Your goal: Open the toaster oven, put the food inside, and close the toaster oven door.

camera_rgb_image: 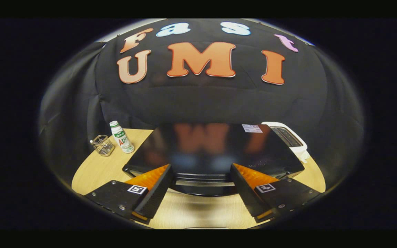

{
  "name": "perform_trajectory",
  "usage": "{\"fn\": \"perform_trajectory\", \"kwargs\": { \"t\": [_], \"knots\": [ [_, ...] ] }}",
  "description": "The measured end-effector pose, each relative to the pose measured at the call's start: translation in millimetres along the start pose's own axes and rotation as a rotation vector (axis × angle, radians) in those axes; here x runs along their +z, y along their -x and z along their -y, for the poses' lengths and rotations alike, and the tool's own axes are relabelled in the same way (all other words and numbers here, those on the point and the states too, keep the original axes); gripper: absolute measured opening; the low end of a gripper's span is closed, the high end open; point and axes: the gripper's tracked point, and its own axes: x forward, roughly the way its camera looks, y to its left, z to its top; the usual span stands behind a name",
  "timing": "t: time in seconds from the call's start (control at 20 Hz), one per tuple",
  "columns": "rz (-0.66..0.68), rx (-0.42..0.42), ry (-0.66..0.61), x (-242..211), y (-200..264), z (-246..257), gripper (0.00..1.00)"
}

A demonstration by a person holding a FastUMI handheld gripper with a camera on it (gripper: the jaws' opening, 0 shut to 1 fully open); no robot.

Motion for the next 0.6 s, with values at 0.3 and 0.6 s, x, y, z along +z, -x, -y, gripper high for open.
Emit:
{"fn": "perform_trajectory", "kwargs": {
  "t": [0.3,0.6],
  "knots": [
    [0.005,-0.001,0.037,-14,19,1,0.98],
    [-0.01,0.012,0.065,-50,50,-3,0.99]
  ]
}}
